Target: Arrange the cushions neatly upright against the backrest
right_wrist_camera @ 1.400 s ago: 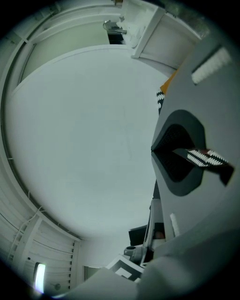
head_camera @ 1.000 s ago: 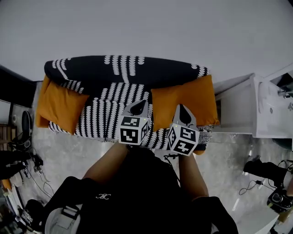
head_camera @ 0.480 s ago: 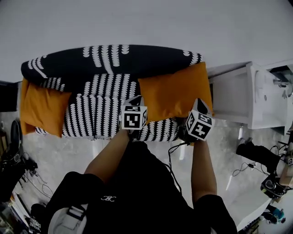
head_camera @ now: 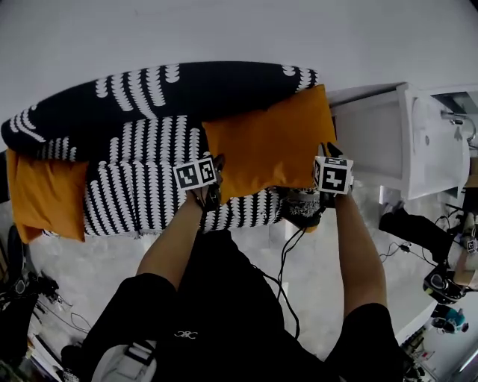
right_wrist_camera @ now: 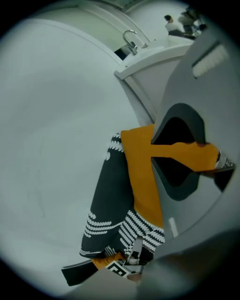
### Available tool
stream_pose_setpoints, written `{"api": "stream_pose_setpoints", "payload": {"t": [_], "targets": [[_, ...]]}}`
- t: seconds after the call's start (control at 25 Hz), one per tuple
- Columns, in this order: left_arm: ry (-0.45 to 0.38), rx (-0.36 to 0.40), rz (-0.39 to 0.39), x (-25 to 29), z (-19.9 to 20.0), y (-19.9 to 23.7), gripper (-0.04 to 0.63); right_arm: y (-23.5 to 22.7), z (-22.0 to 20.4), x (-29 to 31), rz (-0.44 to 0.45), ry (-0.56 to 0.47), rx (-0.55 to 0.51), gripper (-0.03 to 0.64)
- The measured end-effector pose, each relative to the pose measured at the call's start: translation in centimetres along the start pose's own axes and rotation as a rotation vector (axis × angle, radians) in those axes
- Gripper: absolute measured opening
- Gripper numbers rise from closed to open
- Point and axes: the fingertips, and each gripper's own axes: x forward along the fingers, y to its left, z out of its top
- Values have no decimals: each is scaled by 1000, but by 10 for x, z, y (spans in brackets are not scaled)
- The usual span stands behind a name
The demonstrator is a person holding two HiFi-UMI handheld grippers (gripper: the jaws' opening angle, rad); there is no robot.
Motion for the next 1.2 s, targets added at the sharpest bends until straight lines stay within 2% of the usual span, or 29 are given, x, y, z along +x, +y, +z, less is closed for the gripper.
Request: {"api": "stream_pose_setpoints", "payload": {"t": [0.24,0.36,0.52,0.64,0.76,0.88,0.96,1.12,1.2], "targets": [[41,-115,-40,43,-13,21,254,-36,-14,52,49,141,39,142],[58,-145,-55,58,-18,33,305,-39,-20,75,101,198,71,194],[79,-135,-50,82,-23,47,366,-40,-30,101,126,259,27,239],[105,-114,-51,100,-29,56,398,-40,-38,115,152,281,20,242],[118,-109,-83,114,-33,58,396,-36,-44,125,169,279,30,241],[120,-135,-137,120,-39,55,364,-33,-50,129,164,261,47,235],[129,-144,-159,118,-40,52,308,-31,-52,130,155,242,49,212],[124,-99,-130,101,-28,56,92,-27,-46,124,128,211,-45,119],[112,-62,-128,89,-26,55,29,-28,-41,115,118,205,-113,64]]}}
